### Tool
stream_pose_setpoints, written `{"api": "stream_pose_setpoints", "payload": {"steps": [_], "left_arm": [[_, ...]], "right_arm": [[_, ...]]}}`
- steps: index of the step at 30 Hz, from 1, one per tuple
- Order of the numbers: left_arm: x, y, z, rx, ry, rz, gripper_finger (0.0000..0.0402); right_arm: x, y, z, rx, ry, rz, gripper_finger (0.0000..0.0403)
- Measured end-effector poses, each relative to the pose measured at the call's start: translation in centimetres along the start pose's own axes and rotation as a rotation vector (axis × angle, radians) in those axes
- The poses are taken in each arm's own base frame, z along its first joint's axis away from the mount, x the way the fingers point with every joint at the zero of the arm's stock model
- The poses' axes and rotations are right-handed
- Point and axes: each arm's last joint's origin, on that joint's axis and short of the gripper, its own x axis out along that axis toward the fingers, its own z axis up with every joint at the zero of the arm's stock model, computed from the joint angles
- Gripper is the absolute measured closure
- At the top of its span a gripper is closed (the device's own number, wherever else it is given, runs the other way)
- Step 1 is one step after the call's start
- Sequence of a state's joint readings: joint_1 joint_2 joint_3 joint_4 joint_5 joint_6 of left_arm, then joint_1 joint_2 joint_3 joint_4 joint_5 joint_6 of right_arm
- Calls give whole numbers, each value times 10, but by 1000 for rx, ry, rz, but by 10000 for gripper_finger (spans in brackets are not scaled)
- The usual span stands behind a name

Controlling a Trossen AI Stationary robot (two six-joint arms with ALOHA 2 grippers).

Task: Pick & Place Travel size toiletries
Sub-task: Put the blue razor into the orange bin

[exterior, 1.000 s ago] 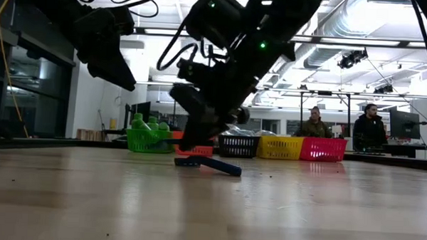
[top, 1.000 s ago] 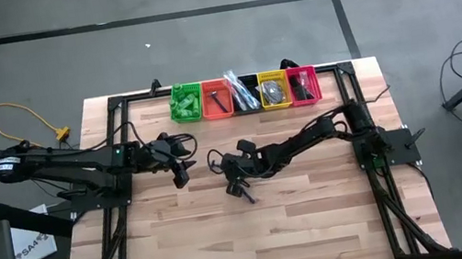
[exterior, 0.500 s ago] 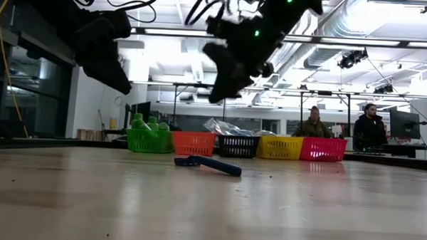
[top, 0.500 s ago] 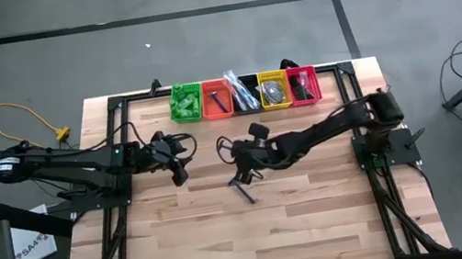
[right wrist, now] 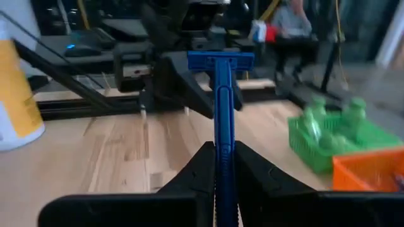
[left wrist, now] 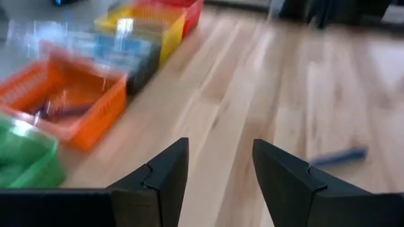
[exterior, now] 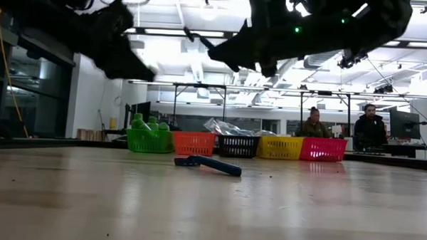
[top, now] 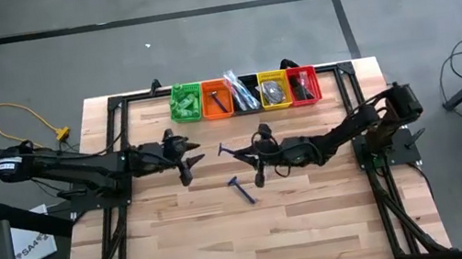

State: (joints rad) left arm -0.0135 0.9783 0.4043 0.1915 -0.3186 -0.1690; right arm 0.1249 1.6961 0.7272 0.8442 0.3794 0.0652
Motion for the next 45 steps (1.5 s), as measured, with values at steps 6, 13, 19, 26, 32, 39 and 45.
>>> {"api": "stream_pose_setpoints", "payload": {"steps": [6,13,19,26,32,39,45], "left_arm": [[3,-7,15,59,-181,-143,221],[10,-15,29,128,-385,-254,164],[12,-19,40,102,-547,-296,108],[23,-26,50,88,-536,-358,101],[30,-29,52,89,-511,-379,101],[31,-30,50,59,-480,-426,102],[30,-31,50,42,-484,-436,140]], "right_arm": [[4,-5,6,-83,-145,121,374],[9,-19,19,-111,-309,254,374],[16,-19,23,-133,-310,310,374],[32,-13,33,-157,-298,320,374],[46,-8,30,-161,-292,310,374],[45,-4,28,-168,-286,263,374],[43,3,27,-170,-282,270,374]]}}
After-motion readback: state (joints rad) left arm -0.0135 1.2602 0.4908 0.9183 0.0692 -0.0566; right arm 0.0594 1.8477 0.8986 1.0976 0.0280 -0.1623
